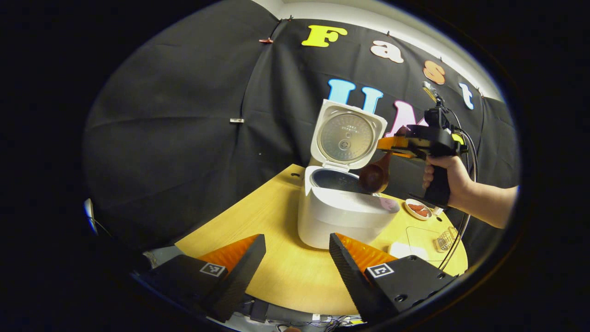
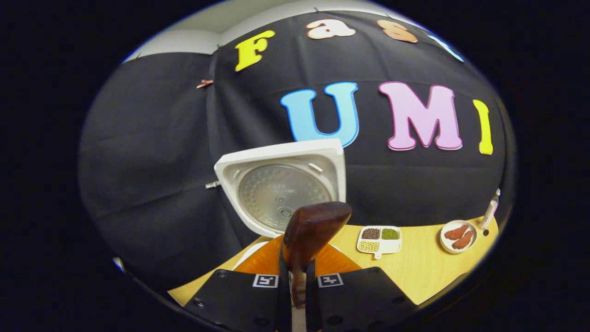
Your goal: Close the left gripper, press the button to open the rice cooker; take a wooden spoon from the chopstick holder with the right hand, scoop a spoonful of rice and pour it into the rice cooker, then put the wooden spoon back into the chopstick holder.
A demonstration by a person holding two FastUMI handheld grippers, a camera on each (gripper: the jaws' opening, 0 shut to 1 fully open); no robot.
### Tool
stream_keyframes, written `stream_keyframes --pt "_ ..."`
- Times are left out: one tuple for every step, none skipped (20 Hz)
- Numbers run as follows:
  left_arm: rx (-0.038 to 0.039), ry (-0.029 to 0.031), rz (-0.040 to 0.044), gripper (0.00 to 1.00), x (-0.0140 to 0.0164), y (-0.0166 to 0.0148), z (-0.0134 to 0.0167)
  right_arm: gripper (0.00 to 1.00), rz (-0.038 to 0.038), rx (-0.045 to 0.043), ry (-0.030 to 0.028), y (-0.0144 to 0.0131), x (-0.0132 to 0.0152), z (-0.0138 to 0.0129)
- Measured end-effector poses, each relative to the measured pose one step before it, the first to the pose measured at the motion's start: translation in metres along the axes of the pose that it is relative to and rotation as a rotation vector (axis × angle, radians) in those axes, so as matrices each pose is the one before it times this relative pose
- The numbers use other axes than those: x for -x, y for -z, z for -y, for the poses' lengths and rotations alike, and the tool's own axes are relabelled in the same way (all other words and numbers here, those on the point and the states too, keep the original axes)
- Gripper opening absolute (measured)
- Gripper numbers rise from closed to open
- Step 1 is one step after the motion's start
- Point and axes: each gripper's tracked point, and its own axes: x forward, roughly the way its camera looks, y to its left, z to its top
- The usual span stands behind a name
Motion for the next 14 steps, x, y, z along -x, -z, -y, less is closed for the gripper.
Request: stream_keyframes --pt "-0.00519 0.01382 0.00295 0.95 -0.00145 -0.00262 0.00727 0.16 0.00911 -0.05657 0.01293 -0.00933 0.00662 0.00786" --pt "-0.00595 0.01747 0.00107 0.95 -0.00061 -0.00170 0.00939 0.16 0.01161 -0.04963 0.01438 -0.01175 0.00678 0.00996" --pt "-0.00649 0.01775 -0.00143 0.95 -0.00115 -0.00183 0.00946 0.16 0.01026 -0.04405 0.01699 -0.01240 0.00602 0.01165" --pt "-0.00633 0.01842 -0.00190 0.95 -0.00230 -0.00060 0.00892 0.16 0.00930 -0.03965 0.01499 -0.01124 0.00716 0.01094" --pt "-0.00807 0.01667 -0.00103 0.95 -0.00246 -0.00137 0.01000 0.16 0.01293 -0.03106 0.01433 -0.01036 0.00648 0.01016" --pt "-0.00921 0.01378 0.00118 0.95 -0.00158 -0.00288 0.00953 0.16 0.01586 -0.01614 0.01706 -0.01313 0.00687 0.01351" --pt "-0.00965 0.01593 0.00247 0.95 -0.00069 -0.00262 0.01118 0.16 0.02037 -0.00474 0.01975 -0.01365 0.00775 0.01448" --pt "-0.00702 0.01326 0.00264 0.95 -0.00144 -0.00276 0.01001 0.16 0.01894 -0.00055 0.02064 -0.01344 0.00767 0.01637" --pt "-0.00654 0.01504 0.00225 0.95 -0.00075 -0.00224 0.01090 0.16 0.01311 -0.00489 0.02230 -0.01058 0.00891 0.01617" --pt "-0.00537 0.01513 0.00203 0.95 -0.00146 -0.00287 0.01174 0.16 0.01281 -0.01012 0.02274 -0.01227 0.00822 0.01701" --pt "-0.00795 0.01750 -0.00110 0.95 -0.00278 -0.00142 0.01264 0.16 0.01315 -0.01360 0.02422 -0.01100 0.00546 0.01749" --pt "-0.01050 0.01281 -0.00222 0.95 -0.00266 -0.00125 0.01146 0.16 0.01458 -0.01223 0.02329 -0.01252 0.00615 0.01906" --pt "-0.01127 0.01141 -0.00238 0.95 -0.00261 -0.00081 0.01057 0.16 0.01590 -0.00900 0.02495 -0.01049 0.00532 0.01981" --pt "-0.00865 0.01047 -0.00196 0.95 -0.00288 -0.00241 0.01068 0.16 0.01479 -0.00591 0.02526 -0.01119 0.00484 0.02012"
